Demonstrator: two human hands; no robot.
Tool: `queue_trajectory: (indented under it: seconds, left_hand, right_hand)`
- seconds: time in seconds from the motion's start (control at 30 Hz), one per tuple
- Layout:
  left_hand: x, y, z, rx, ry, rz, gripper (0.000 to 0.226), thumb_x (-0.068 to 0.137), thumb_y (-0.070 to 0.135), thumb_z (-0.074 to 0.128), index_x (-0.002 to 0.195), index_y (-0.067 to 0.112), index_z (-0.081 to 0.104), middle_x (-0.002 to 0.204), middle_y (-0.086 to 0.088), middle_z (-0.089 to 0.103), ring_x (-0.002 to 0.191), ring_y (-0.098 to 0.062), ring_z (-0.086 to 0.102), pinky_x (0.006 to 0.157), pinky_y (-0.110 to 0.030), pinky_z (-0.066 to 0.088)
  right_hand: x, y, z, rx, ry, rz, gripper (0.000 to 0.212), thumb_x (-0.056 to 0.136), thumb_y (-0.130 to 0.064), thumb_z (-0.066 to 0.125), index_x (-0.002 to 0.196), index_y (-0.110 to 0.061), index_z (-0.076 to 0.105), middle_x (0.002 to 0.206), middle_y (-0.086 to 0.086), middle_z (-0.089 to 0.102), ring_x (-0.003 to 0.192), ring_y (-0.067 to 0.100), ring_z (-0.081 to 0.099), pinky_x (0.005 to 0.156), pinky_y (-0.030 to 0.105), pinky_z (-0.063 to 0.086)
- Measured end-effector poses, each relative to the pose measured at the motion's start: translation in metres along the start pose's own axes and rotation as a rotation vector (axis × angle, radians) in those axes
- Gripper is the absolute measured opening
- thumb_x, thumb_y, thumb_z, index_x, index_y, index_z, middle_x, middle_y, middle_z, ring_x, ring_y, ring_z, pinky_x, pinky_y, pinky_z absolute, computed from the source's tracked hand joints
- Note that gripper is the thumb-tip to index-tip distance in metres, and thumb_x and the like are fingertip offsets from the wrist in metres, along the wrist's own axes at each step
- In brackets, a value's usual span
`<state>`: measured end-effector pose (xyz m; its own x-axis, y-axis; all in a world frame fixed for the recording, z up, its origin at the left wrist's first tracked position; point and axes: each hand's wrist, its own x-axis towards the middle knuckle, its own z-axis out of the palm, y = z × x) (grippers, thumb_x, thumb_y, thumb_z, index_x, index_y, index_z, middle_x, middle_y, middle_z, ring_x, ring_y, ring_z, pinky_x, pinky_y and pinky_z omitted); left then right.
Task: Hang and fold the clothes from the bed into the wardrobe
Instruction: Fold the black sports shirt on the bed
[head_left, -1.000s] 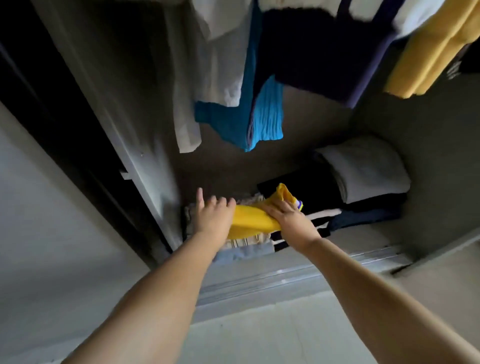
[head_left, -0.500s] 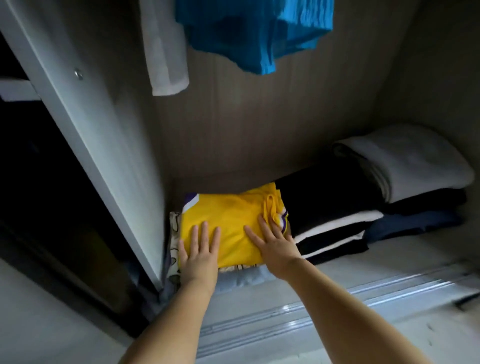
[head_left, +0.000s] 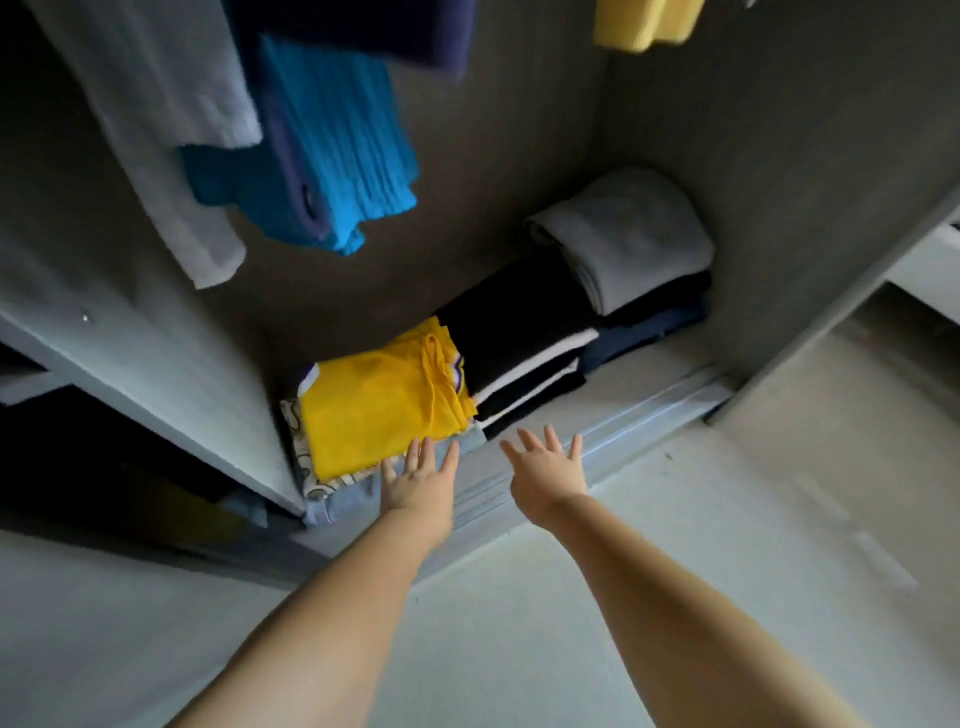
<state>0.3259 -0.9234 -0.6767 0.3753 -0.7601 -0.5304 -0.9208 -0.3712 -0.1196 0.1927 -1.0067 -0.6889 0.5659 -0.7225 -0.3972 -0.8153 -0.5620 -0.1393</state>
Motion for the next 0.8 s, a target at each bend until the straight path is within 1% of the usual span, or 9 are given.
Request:
queue_trajectory:
  seconds: [0.07,0.17,0.33,0.4,0.43,0.5,0.57,0.7,0.8]
  left_hand:
    - [-0.027,0.023,-0.027,0.070,-0.015,0.060,0.080,0.095,0.022,0.048,0.152,0.026,-0.008,0.161,-0.009,-0.003,0.148,-0.024,-0.003,0.116,-0.051,0.012]
    - [-0.074,0.064,-0.081,0.136,-0.039,0.190,0.079,0.096,0.027,0.048,0.152,0.025,-0.006,0.160,-0.010,0.003,0.148,-0.025,0.002,0.114,-0.049,0.017]
    - [-0.164,0.124,-0.170,0.191,-0.046,0.328,0.076,0.094,0.019,0.049,0.153,0.024,0.000,0.158,-0.010,0.013,0.146,-0.024,0.010,0.113,-0.045,0.022]
    - [-0.201,0.149,-0.209,0.196,-0.035,0.390,0.074,0.094,0.019,0.048,0.153,0.023,0.003,0.157,-0.010,0.017,0.145,-0.024,0.014,0.112,-0.044,0.023]
    - [-0.226,0.171,-0.237,0.199,-0.018,0.448,0.072,0.095,0.021,0.047,0.152,0.023,0.005,0.155,-0.010,0.021,0.143,-0.025,0.019,0.110,-0.043,0.026]
    - [-0.260,0.202,-0.280,0.191,0.021,0.536,0.068,0.095,0.026,0.047,0.152,0.022,0.009,0.151,-0.010,0.029,0.138,-0.027,0.028,0.105,-0.041,0.032]
    - [-0.292,0.241,-0.322,0.204,0.037,0.636,0.066,0.096,0.029,0.046,0.151,0.022,0.011,0.147,-0.010,0.033,0.134,-0.029,0.033,0.100,-0.042,0.036]
    - [-0.337,0.325,-0.390,0.235,0.128,0.788,0.062,0.097,0.030,0.043,0.150,0.020,0.014,0.140,-0.011,0.040,0.128,-0.029,0.039,0.094,-0.040,0.038]
    - [-0.361,0.382,-0.422,0.241,0.143,0.845,0.060,0.097,0.032,0.042,0.150,0.020,0.015,0.139,-0.010,0.042,0.128,-0.029,0.040,0.095,-0.041,0.039]
  right_hand:
    - [-0.038,0.024,-0.022,0.041,-0.013,0.097,0.060,0.092,-0.009,0.038,0.149,-0.027,0.028,0.158,0.002,0.017,0.146,0.036,0.004,0.113,0.065,-0.002]
    - [-0.107,0.061,-0.069,0.080,-0.045,0.236,0.056,0.094,-0.012,0.039,0.148,-0.026,0.032,0.158,0.004,0.019,0.146,0.037,0.006,0.112,0.067,0.000]
    - [-0.222,0.107,-0.165,0.135,-0.068,0.409,0.055,0.095,-0.012,0.038,0.148,-0.027,0.032,0.155,0.005,0.027,0.145,0.035,0.014,0.112,0.066,0.002]
    - [-0.268,0.126,-0.207,0.159,-0.035,0.462,0.053,0.094,-0.012,0.039,0.145,-0.026,0.037,0.150,0.005,0.034,0.142,0.032,0.023,0.113,0.062,0.008]
    - [-0.301,0.144,-0.235,0.172,-0.007,0.504,0.050,0.093,-0.011,0.040,0.142,-0.025,0.041,0.146,0.005,0.040,0.137,0.031,0.031,0.112,0.057,0.016]
    - [-0.347,0.171,-0.275,0.196,0.042,0.554,0.046,0.092,-0.009,0.042,0.135,-0.023,0.048,0.134,0.007,0.050,0.124,0.031,0.046,0.101,0.044,0.036]
    - [-0.395,0.203,-0.310,0.225,0.056,0.632,0.046,0.090,-0.005,0.044,0.132,-0.021,0.050,0.127,0.008,0.054,0.115,0.030,0.053,0.087,0.037,0.046]
    - [-0.472,0.267,-0.354,0.227,0.104,0.767,0.046,0.089,-0.003,0.042,0.132,-0.017,0.049,0.121,0.009,0.055,0.111,0.031,0.054,0.080,0.037,0.046]
    - [-0.513,0.313,-0.374,0.219,0.134,0.813,0.048,0.091,-0.006,0.043,0.138,-0.019,0.042,0.125,0.009,0.052,0.113,0.031,0.052,0.078,0.037,0.044]
